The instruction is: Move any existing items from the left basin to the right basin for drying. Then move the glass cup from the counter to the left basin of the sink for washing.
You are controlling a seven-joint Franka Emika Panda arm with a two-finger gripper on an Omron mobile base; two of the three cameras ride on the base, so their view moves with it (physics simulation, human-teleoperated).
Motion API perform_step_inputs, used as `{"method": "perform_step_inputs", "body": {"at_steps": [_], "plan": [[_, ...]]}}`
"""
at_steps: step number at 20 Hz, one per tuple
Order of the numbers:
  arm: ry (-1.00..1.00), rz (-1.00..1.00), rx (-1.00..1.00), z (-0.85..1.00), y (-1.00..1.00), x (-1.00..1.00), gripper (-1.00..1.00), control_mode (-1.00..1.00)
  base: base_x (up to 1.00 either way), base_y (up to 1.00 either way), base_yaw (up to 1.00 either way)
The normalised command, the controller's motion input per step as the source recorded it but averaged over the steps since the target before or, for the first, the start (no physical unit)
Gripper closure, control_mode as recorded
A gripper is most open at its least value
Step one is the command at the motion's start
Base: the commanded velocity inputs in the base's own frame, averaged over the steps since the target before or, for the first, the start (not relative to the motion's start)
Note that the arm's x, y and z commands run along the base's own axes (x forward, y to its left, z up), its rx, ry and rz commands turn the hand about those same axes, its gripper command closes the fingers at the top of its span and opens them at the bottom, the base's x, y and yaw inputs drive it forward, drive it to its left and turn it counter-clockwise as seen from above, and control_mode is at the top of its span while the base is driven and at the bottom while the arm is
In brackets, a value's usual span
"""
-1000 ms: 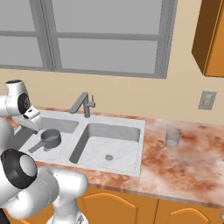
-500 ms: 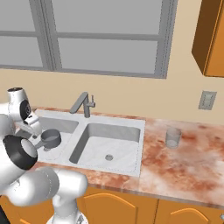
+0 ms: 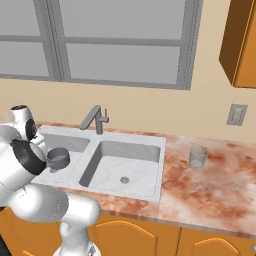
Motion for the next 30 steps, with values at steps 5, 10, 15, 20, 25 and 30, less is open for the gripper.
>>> {"method": "perform_step_inputs", "body": {"at_steps": [5,10,15,20,25,30], "plan": [[0.0,-0.01,-0.01,-0.29,0.12,0.16,-1.0,-1.0,0.0,0.0,0.0],[0.0,-0.01,-0.02,-0.27,0.13,0.17,-1.0,-1.0,0.0,0.0,0.0],[0.0,-0.02,-0.02,-0.25,0.15,0.22,-1.0,-1.0,0.0,0.0,0.0],[0.0,-0.04,-0.01,-0.24,0.2,0.28,-1.0,-1.0,0.0,0.0,0.0],[0.0,-0.05,-0.01,-0.22,0.2,0.29,-1.0,-1.0,0.0,0.0,0.0],[0.0,-0.03,-0.03,-0.3,0.12,0.26,-1.0,-1.0,0.0,0.0,0.0]]}}
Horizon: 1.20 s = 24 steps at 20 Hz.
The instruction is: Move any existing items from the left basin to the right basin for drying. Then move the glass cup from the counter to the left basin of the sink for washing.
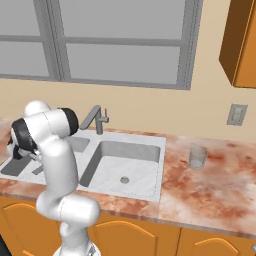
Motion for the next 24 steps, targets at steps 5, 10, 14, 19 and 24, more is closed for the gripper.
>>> {"method": "perform_step_inputs", "body": {"at_steps": [5,10,14,19,24], "plan": [[0.0,-0.03,-0.02,-0.31,0.08,0.22,-1.0,-1.0,0.0,0.0,0.0],[0.0,-0.05,0.0,-0.11,-0.01,-0.07,-1.0,-1.0,0.0,0.0,0.0],[0.0,-0.05,0.0,-0.14,-0.07,-0.05,-1.0,-1.0,0.0,0.0,0.0],[0.0,-0.03,0.0,-0.18,-0.17,0.0,-1.0,-1.0,0.0,0.0,0.0],[0.0,-0.01,0.0,-0.23,-0.01,0.05,-1.0,-1.0,0.0,0.0,0.0]]}}
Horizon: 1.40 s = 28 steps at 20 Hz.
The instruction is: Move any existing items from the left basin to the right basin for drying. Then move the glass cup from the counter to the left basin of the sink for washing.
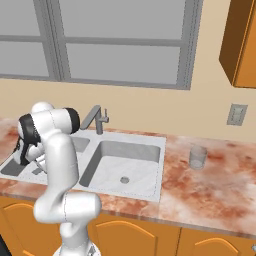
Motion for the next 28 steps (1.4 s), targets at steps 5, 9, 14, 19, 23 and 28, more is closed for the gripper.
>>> {"method": "perform_step_inputs", "body": {"at_steps": [5,9,14,19,23,28], "plan": [[0.0,0.0,0.0,-0.21,0.01,0.16,-1.0,-1.0,0.0,0.0,0.0],[0.0,0.0,0.0,-0.14,0.06,0.19,1.0,-1.0,0.0,0.0,0.0],[-0.01,0.0,0.0,0.0,0.0,0.01,1.0,-1.0,0.0,0.0,0.0],[-0.06,0.0,0.01,0.21,-0.06,-0.16,1.0,-1.0,0.0,0.0,0.0],[-0.11,-0.01,0.0,0.65,-0.16,-0.2,1.0,-1.0,0.0,0.0,0.0],[-0.08,-0.03,0.0,0.69,-0.26,-0.13,1.0,-1.0,0.0,0.0,0.0]]}}
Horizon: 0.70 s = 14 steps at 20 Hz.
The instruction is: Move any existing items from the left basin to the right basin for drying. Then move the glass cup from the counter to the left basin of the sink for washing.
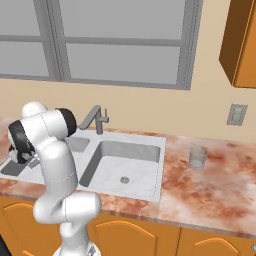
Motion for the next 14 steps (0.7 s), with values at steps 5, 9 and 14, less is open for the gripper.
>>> {"method": "perform_step_inputs", "body": {"at_steps": [5,9,14], "plan": [[-0.01,-0.05,0.0,0.66,-0.28,-0.08,1.0,-1.0,0.0,0.0,0.0],[0.0,-0.09,0.0,0.57,-0.32,-0.18,1.0,-1.0,0.0,0.0,0.0],[0.01,-0.14,0.0,0.33,-0.38,-0.19,1.0,-1.0,0.0,0.0,0.0]]}}
